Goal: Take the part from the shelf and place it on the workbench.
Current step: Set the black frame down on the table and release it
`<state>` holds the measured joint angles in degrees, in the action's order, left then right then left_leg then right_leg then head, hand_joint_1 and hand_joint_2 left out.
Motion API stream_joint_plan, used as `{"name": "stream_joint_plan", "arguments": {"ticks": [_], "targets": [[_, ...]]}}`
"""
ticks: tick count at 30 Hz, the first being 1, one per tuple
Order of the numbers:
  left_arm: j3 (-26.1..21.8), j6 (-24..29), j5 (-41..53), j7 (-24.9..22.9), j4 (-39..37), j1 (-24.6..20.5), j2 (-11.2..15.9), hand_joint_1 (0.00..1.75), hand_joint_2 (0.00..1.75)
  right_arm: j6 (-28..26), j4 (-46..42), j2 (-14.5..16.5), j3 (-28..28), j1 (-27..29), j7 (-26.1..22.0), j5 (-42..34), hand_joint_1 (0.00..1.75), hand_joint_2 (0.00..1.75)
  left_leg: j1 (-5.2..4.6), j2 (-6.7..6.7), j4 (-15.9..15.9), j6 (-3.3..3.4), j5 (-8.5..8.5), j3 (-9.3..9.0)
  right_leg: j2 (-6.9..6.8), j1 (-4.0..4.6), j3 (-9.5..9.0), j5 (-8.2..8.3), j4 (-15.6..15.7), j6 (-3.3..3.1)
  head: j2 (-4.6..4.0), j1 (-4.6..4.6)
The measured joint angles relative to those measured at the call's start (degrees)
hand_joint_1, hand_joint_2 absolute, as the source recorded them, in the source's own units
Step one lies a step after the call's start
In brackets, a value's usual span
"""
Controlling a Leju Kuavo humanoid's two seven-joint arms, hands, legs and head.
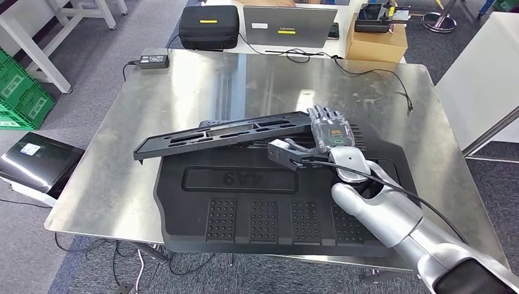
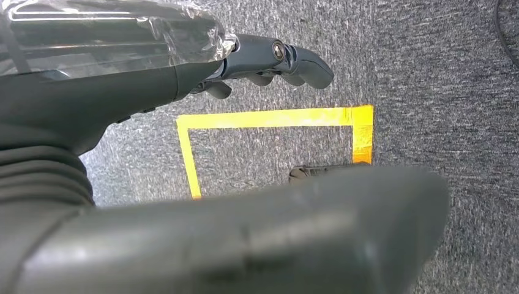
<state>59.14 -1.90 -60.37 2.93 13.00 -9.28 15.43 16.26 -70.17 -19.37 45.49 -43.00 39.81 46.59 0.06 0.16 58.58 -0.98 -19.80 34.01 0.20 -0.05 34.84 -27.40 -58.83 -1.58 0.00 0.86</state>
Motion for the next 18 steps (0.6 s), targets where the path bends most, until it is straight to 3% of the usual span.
{"name": "stream_joint_plan", "arguments": {"ticks": [12,18], "targets": [[0.0,0.2,0.6,0.3,0.0,0.3,0.0,0.00,0.00,8.1,-14.5,-5.2,-4.6,3.7,0.1,3.4,0.00,0.00,0.01,0.08,0.0,0.01,-0.01,-0.04,0.03,0.01,-0.03,0.00,0.0,0.01,0.00,-0.05],[0.0,0.6,1.4,0.3,0.0,0.0,0.0,0.00,0.00,6.8,-20.7,-7.2,-9.9,8.6,0.1,7.2,0.00,0.00,0.00,0.07,0.0,0.02,-0.02,-0.05,0.02,0.00,-0.03,0.00,0.0,0.01,0.00,-0.05]]}}
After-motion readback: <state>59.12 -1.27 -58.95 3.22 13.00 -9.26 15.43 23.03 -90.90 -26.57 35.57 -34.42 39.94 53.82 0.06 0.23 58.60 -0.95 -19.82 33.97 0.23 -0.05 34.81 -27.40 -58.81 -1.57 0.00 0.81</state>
